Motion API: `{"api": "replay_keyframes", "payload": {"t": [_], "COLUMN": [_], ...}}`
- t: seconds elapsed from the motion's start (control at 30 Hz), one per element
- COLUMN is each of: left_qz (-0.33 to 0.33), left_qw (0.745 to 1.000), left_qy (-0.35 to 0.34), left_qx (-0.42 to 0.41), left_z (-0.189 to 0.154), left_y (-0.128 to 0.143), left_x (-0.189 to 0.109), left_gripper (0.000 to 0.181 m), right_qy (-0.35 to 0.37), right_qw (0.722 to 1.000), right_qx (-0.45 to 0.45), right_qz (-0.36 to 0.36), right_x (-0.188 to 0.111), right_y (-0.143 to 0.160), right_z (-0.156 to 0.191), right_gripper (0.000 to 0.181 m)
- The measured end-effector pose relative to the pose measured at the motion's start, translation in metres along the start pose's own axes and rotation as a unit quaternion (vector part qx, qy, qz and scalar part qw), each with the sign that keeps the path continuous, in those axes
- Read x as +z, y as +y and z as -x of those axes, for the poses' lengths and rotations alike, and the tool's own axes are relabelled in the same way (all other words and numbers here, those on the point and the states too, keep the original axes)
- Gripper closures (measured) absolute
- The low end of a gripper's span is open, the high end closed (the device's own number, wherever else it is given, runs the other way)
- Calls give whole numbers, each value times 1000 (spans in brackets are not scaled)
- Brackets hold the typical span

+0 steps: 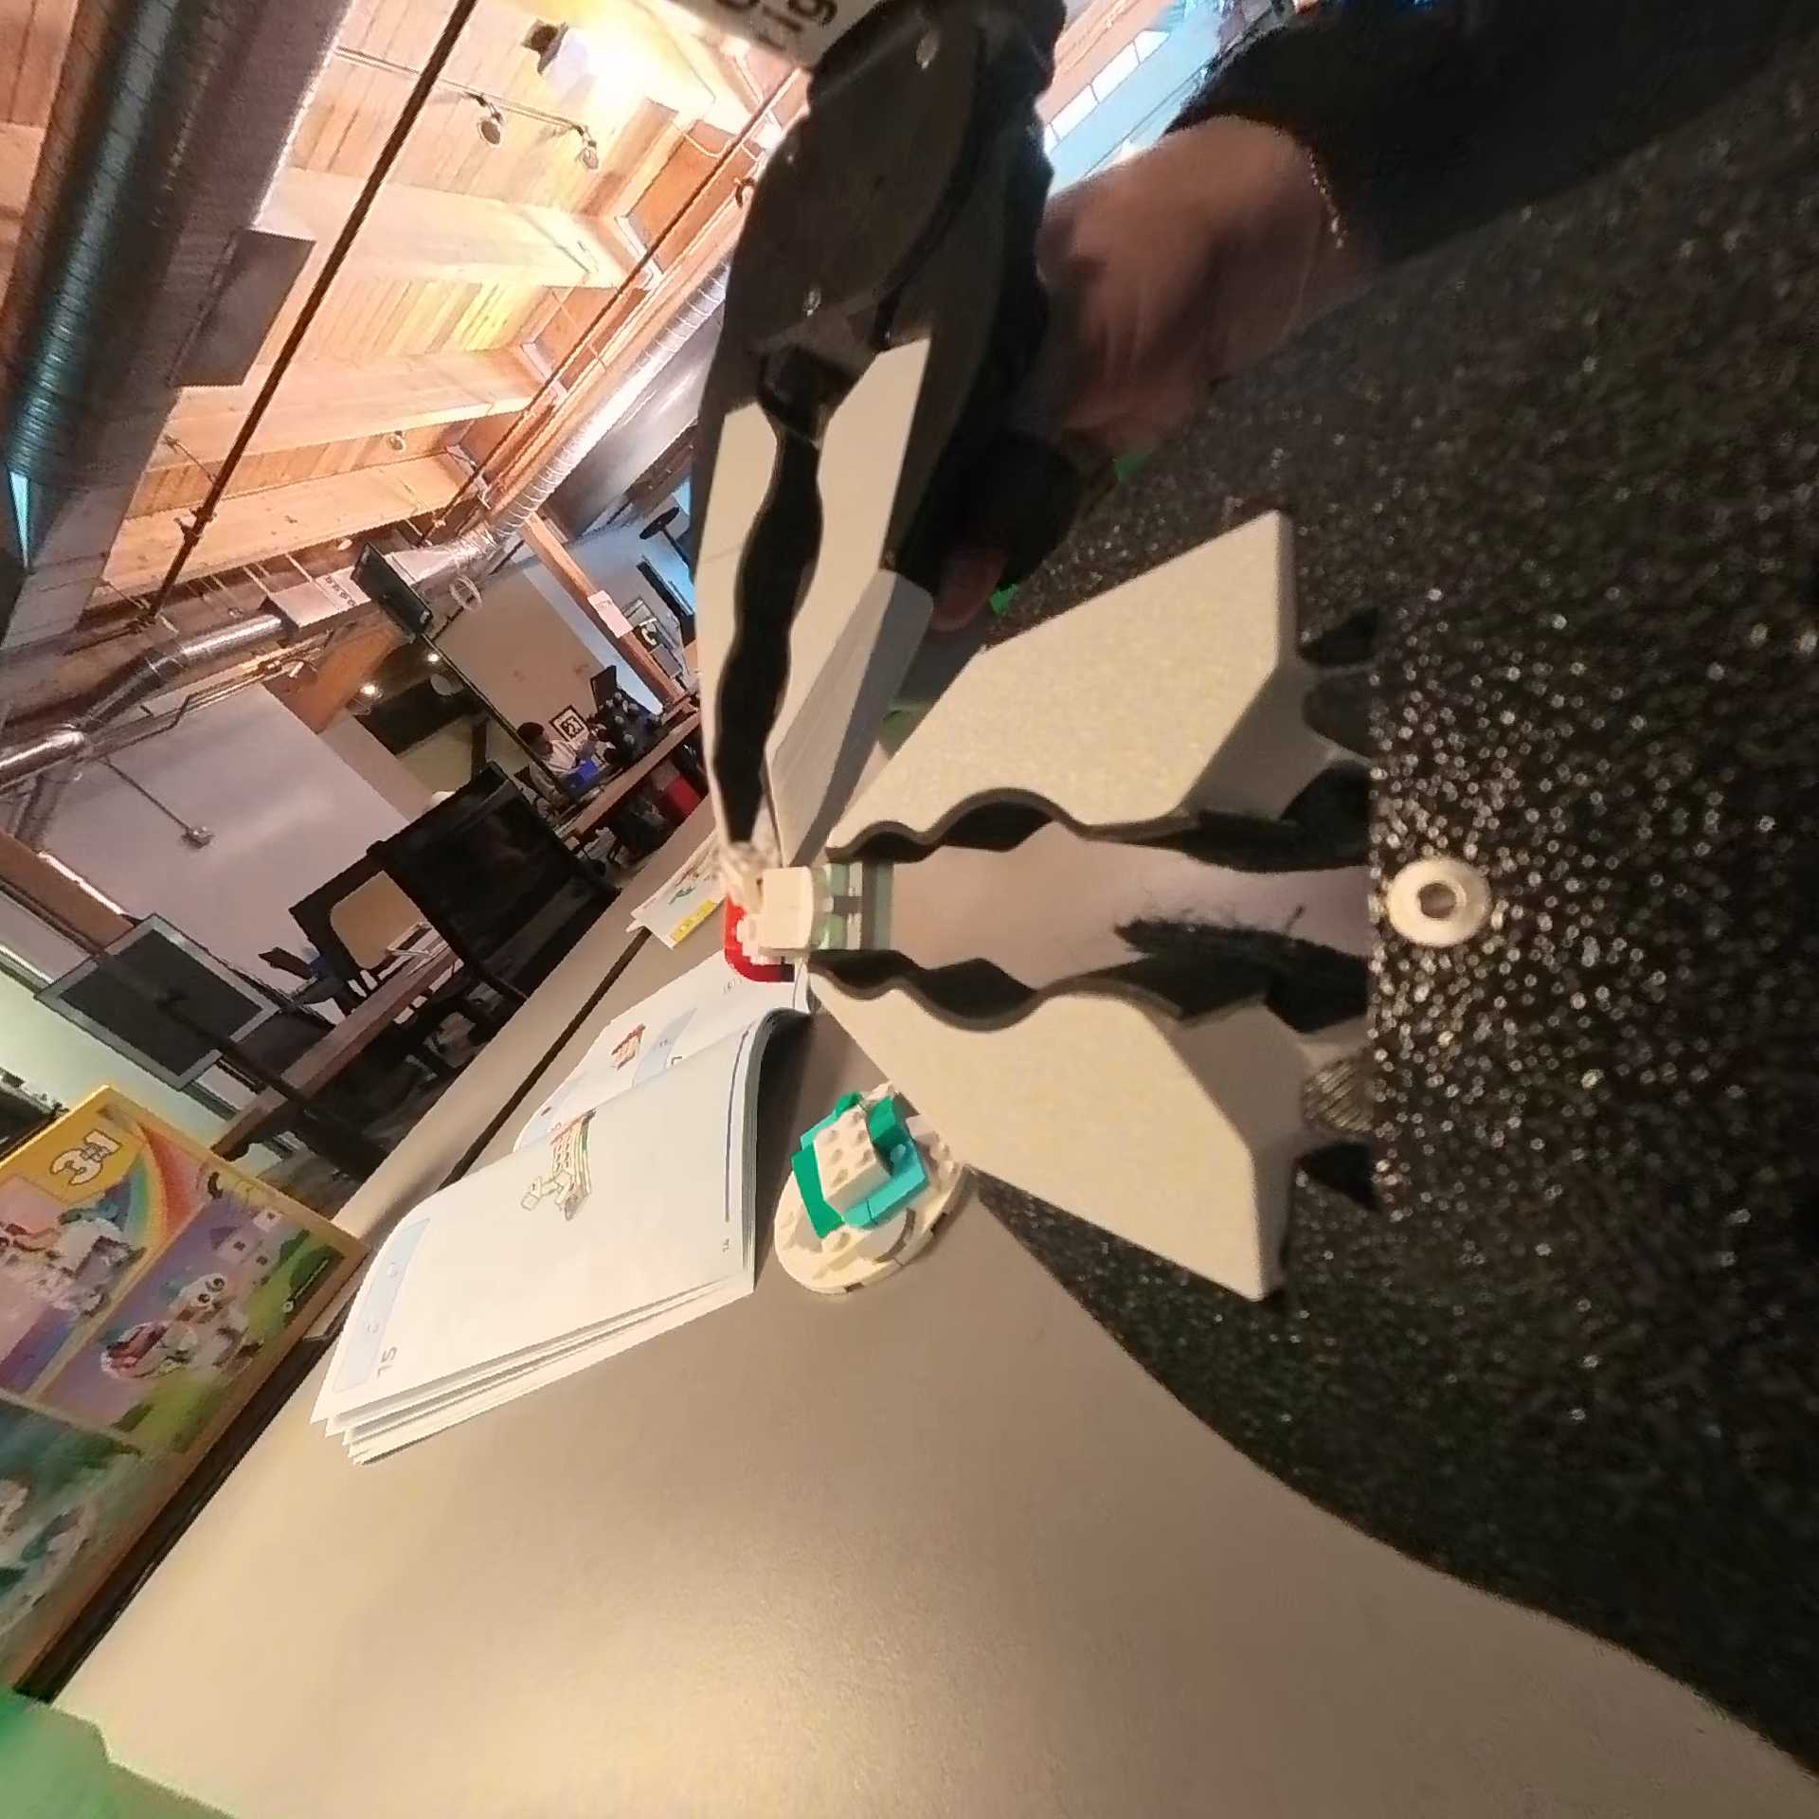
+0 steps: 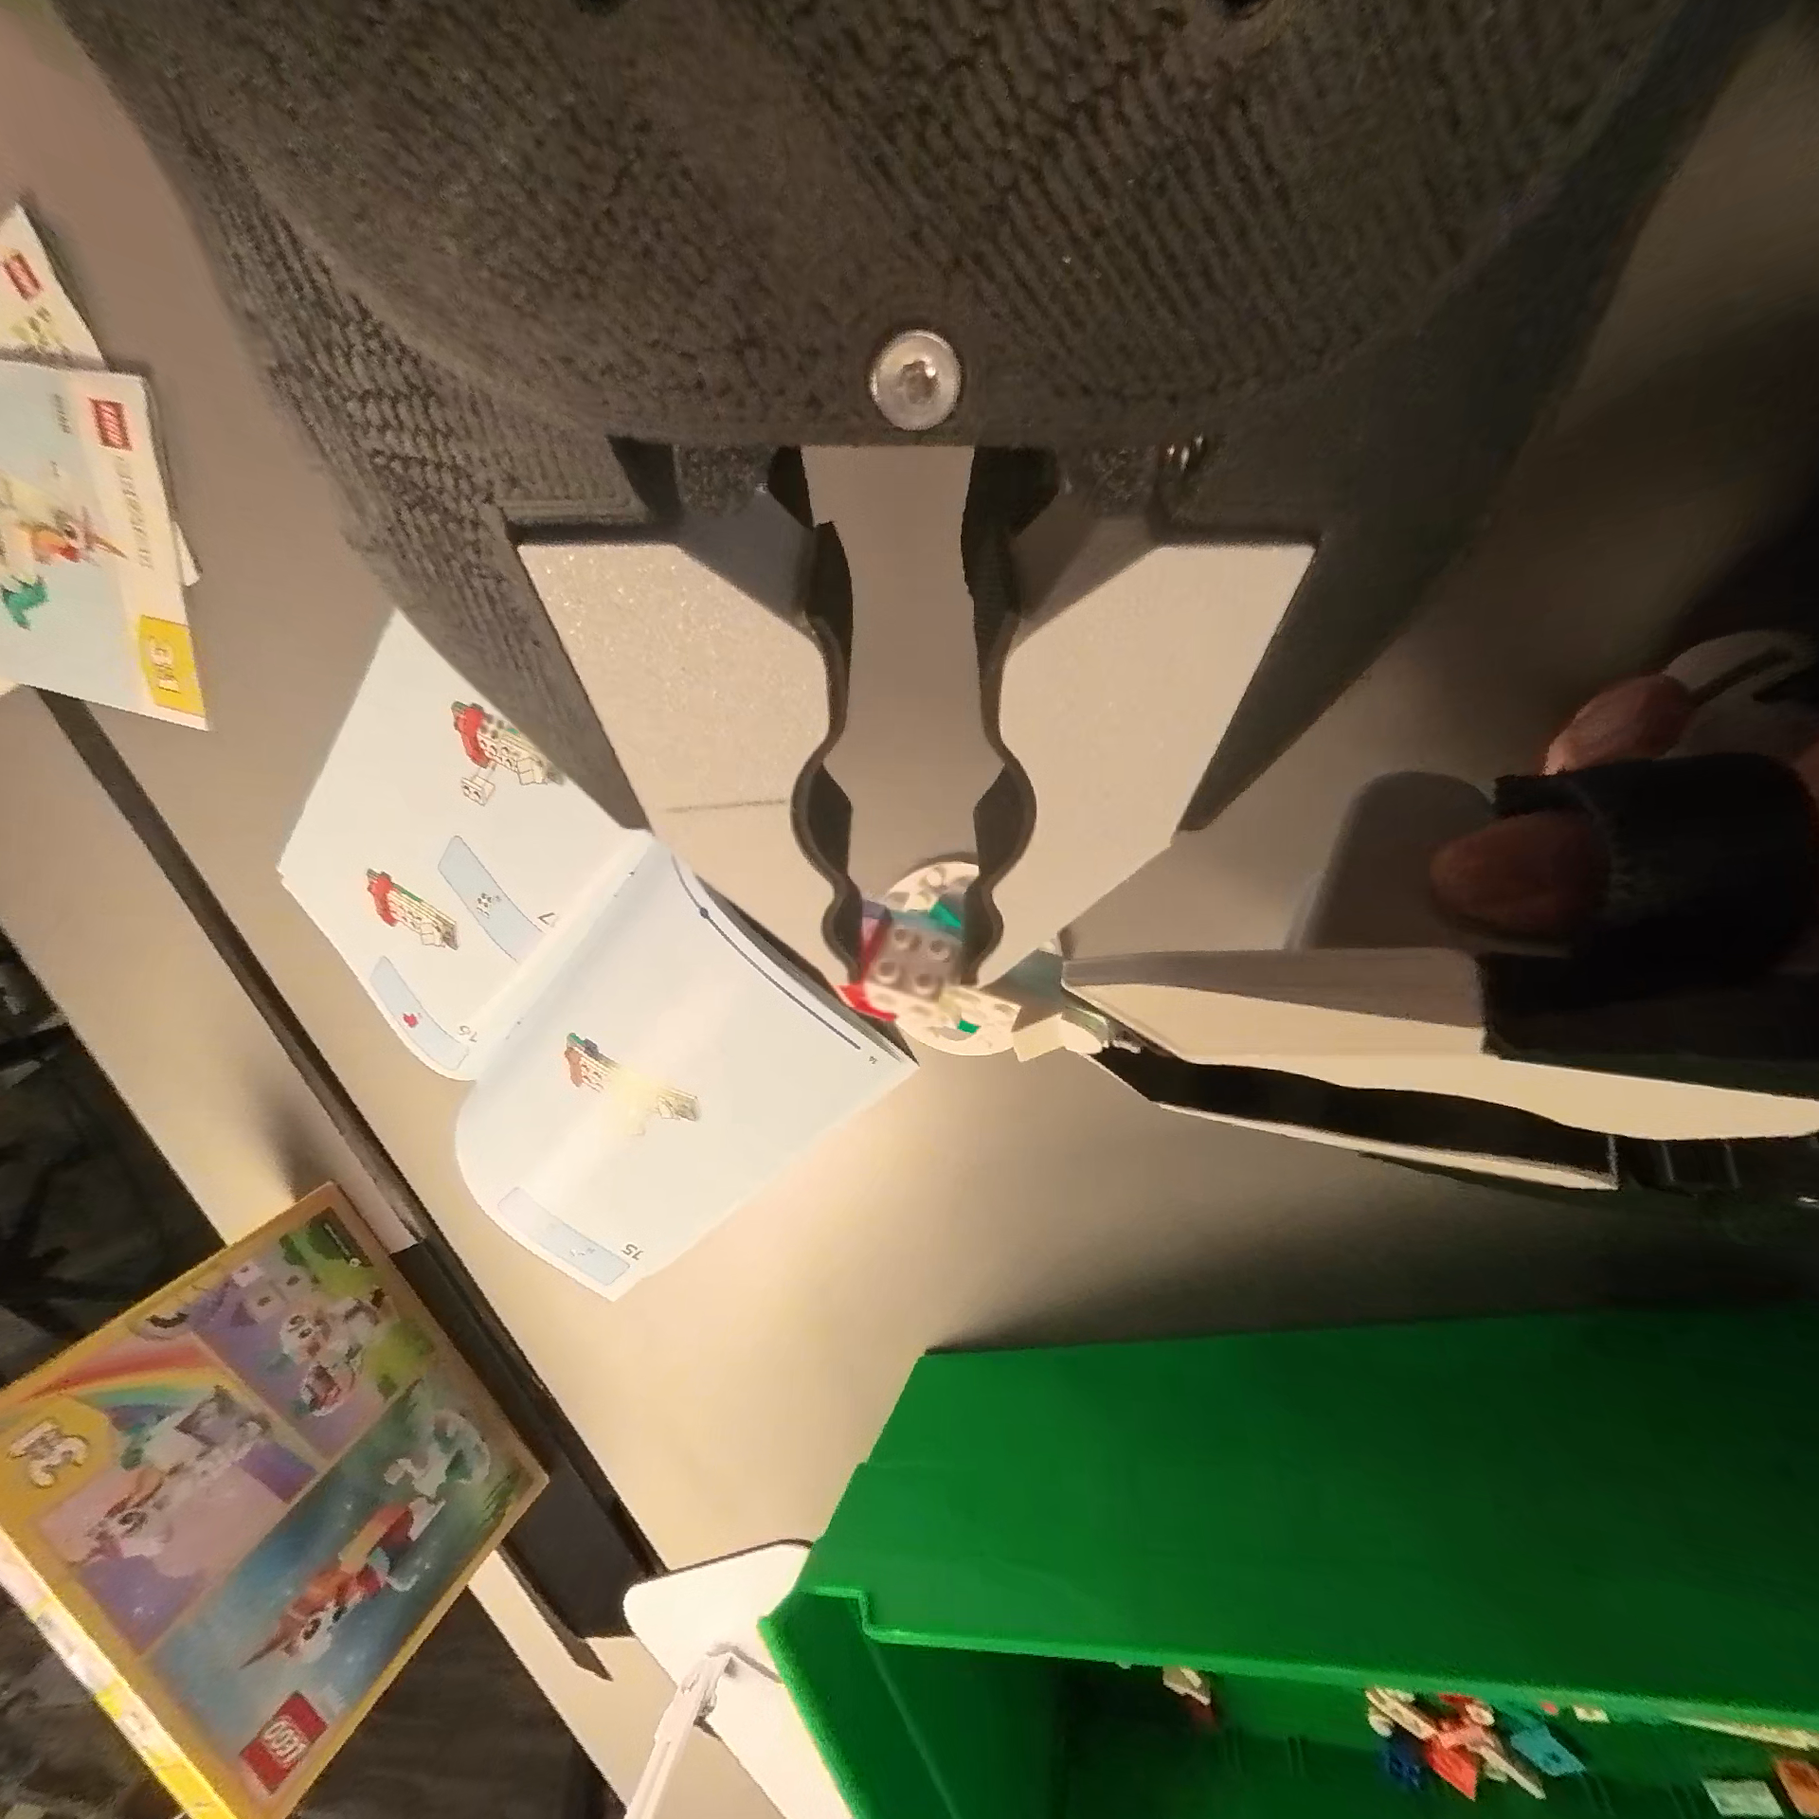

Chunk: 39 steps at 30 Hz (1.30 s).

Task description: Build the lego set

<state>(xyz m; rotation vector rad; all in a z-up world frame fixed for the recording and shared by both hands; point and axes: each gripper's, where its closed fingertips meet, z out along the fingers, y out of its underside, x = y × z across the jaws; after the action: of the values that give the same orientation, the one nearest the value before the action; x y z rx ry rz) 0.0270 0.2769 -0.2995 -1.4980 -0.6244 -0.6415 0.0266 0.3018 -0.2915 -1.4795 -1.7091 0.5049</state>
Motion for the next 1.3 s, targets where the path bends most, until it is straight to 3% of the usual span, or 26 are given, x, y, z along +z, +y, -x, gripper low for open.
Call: {"api": "replay_keyframes", "payload": {"t": [0.27,0.37,0.47,0.57,0.73,1.3], "left_qz": [2,9,20,31,46,46], "left_qw": [1000,1000,1000,999,998,997], "left_qy": [1,12,20,26,38,57], "left_qx": [0,7,8,3,10,-19], "left_z": [1,-3,-5,-5,-11,-13], "left_y": [0,0,3,7,13,13], "left_x": [0,0,0,1,3,2], "left_gripper": [166,166,166,166,166,166], "right_qy": [1,-3,-2,29,30,62], "right_qw": [999,991,961,915,885,868], "right_qx": [-34,-120,-262,-396,-461,-489], "right_qz": [-20,-64,-93,-73,-57,-48], "right_x": [-2,-13,-21,-19,-10,-6], "right_y": [-1,-6,1,15,23,25], "right_z": [3,4,9,7,9,5], "right_gripper": [154,135,123,130,136,163]}}
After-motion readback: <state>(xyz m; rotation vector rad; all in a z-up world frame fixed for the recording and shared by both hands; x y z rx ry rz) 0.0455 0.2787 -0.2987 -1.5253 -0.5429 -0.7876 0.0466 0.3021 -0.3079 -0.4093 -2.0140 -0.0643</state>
